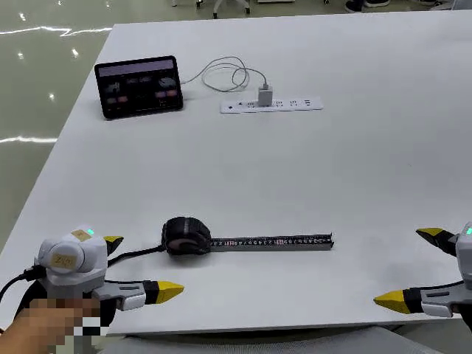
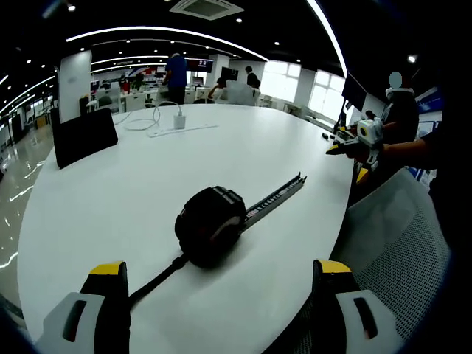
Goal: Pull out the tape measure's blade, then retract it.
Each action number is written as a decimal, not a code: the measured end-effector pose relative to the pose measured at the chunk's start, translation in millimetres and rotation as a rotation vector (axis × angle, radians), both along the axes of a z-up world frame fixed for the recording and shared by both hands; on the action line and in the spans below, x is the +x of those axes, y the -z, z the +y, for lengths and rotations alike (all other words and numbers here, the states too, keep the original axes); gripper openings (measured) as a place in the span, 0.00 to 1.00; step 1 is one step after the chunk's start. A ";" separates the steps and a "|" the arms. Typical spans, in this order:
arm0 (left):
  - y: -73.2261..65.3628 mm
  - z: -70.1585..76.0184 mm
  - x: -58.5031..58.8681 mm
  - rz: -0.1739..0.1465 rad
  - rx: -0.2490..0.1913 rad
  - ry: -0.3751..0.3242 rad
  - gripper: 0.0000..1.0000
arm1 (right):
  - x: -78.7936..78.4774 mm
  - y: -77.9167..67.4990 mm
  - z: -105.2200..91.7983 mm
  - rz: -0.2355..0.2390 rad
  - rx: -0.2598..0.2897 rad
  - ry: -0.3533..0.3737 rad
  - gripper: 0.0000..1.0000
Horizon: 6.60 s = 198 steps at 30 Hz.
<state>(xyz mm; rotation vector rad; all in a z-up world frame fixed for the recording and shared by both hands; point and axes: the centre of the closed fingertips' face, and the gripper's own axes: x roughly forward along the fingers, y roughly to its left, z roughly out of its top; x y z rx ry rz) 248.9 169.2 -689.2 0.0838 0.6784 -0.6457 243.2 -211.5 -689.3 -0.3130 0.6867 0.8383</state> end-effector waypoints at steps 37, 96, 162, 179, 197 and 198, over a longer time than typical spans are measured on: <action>29.6 -36.4 64.6 0.055 0.032 -0.288 1.00 | 34.7 21.1 60.9 0.085 -0.127 -0.306 0.92; 35.4 -28.9 85.9 -0.122 -0.037 -0.494 0.69 | 59.6 72.9 88.3 0.155 -0.447 -0.681 0.11; 42.2 -30.4 83.2 -0.074 0.035 -0.451 0.67 | 65.8 72.8 114.2 0.156 -0.396 -0.622 0.12; 42.3 -30.0 83.0 -0.091 0.051 -0.454 0.67 | 64.9 72.0 126.5 0.146 -0.386 -0.630 0.12; 42.9 -29.8 83.1 -0.084 0.042 -0.449 0.66 | 65.9 71.3 140.4 0.133 -0.362 -0.652 0.12; 42.9 -29.7 83.2 -0.084 0.042 -0.449 0.66 | 65.9 71.2 140.9 0.134 -0.361 -0.651 0.12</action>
